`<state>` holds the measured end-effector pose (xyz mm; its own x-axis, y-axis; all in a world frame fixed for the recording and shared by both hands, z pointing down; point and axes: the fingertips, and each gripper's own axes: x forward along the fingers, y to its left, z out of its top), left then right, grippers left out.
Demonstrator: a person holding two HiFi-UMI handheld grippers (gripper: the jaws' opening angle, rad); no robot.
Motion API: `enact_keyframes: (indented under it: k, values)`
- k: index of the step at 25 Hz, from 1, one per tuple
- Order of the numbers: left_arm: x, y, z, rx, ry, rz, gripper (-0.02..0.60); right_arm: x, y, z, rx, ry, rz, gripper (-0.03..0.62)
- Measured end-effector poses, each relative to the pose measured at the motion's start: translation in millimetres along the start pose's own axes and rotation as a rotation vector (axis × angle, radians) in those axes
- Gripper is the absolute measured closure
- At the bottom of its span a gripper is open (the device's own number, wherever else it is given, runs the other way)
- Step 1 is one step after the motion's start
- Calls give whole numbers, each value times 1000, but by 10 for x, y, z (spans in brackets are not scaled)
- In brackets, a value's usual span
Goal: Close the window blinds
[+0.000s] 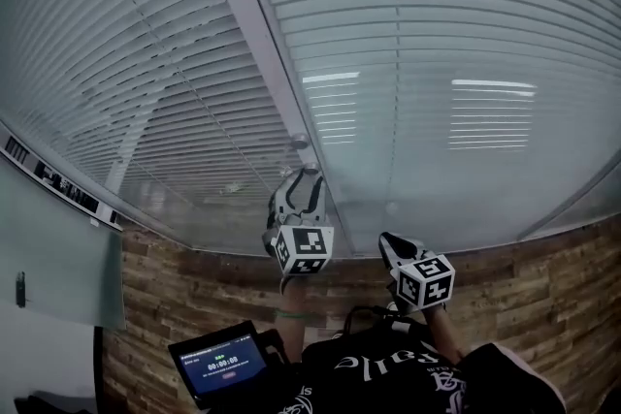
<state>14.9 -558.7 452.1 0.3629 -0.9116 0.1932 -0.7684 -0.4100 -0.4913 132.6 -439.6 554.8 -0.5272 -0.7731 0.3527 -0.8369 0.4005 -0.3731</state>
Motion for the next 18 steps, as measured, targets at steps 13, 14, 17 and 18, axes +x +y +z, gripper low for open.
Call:
enact_keyframes:
  k: [13, 14, 17, 18]
  values:
    - [-1814, -1029, -1211, -510, 70, -507, 577, -486, 1251, -1043, 42, -46, -110, 573]
    - [-1930, -1100, -1257, -519, 76, -542, 577, -535, 1328, -1135, 40, -45, -120, 572]
    - [-2207, -1214, -1349, -569, 94, -623, 577, -672, 1550, -1326, 22, -27, -146, 573]
    - [-2283, -1220, -1358, -604, 97, -637, 577, -722, 1620, -1354, 16, -23, -152, 572]
